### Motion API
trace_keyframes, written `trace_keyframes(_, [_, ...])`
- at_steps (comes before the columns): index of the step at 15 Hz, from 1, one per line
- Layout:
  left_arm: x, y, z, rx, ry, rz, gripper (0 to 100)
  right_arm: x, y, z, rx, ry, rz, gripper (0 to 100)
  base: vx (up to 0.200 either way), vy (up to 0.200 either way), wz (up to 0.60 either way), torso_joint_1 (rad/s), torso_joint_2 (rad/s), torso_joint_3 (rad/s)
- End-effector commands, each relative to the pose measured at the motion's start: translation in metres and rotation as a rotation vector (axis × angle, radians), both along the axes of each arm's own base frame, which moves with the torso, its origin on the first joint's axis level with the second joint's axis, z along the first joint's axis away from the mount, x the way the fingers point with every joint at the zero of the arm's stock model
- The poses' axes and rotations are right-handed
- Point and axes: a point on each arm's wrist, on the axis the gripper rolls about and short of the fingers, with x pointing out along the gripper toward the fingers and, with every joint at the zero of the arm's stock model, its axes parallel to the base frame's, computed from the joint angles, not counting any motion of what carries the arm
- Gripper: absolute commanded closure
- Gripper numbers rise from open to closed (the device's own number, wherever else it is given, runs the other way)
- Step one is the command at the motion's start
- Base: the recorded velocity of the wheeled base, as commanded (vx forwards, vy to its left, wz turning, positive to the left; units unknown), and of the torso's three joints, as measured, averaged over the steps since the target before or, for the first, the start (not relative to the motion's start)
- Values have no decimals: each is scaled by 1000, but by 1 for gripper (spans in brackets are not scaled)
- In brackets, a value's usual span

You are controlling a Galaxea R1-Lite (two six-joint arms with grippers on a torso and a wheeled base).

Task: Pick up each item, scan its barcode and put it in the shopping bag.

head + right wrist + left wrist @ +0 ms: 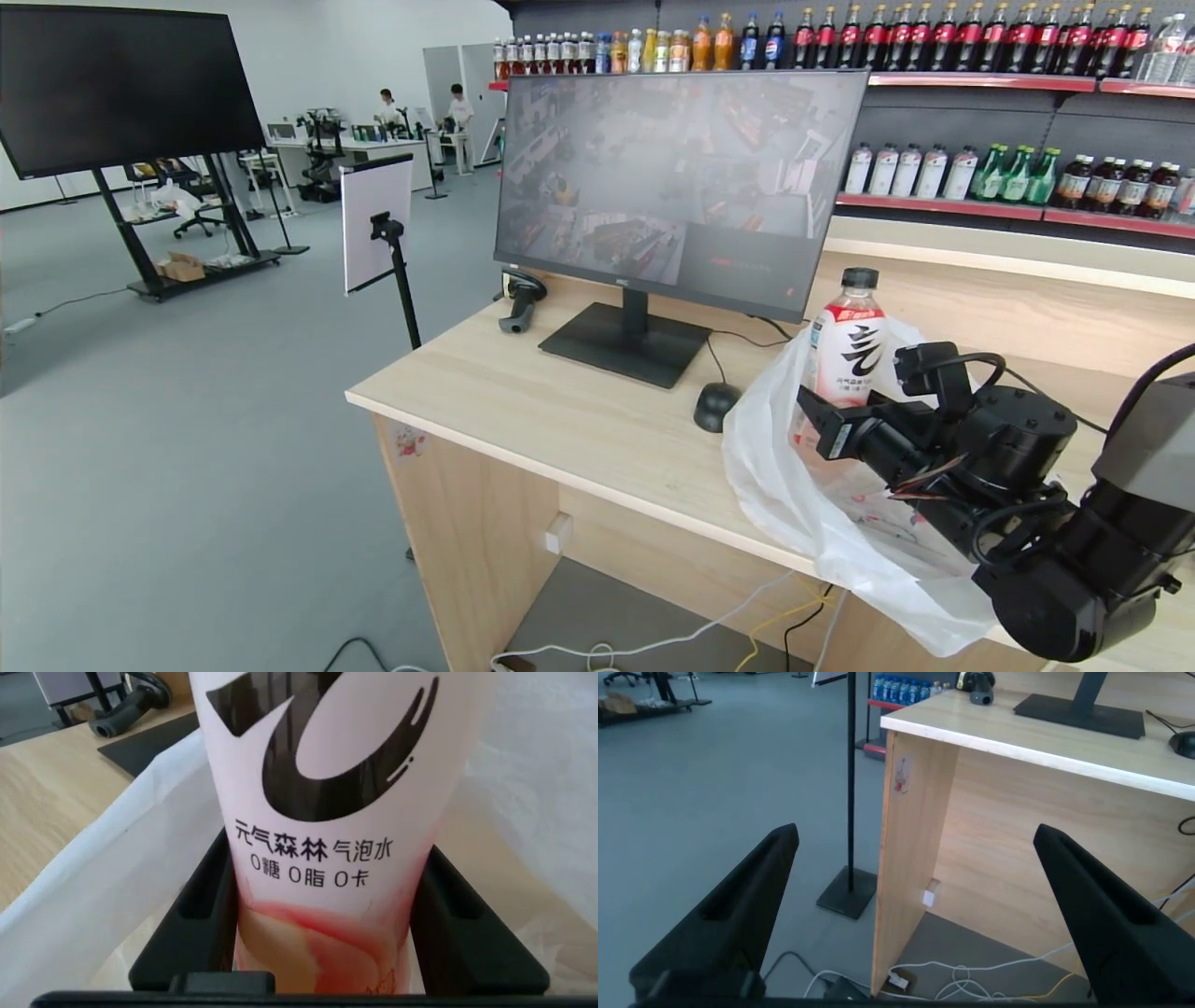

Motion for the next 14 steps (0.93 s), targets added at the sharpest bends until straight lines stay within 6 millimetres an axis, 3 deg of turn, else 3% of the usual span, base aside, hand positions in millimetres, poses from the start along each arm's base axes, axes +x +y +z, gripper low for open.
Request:
trace_keyframes(1, [0, 0, 0, 0, -1, 0, 0, 0, 0, -2, -3, 11, 1, 100, 0, 0, 0, 0, 0, 0])
trace_keyframes(4, [0, 0, 0, 0, -1, 0, 0, -9, -3, -10, -15, 58, -4, 100, 0, 0, 0, 0, 0, 0])
trace_keyframes(14, [0, 0, 0, 0, -1, 0, 0, -10, -3, -12, -17, 66, -2, 100, 0, 0, 0, 0, 0, 0])
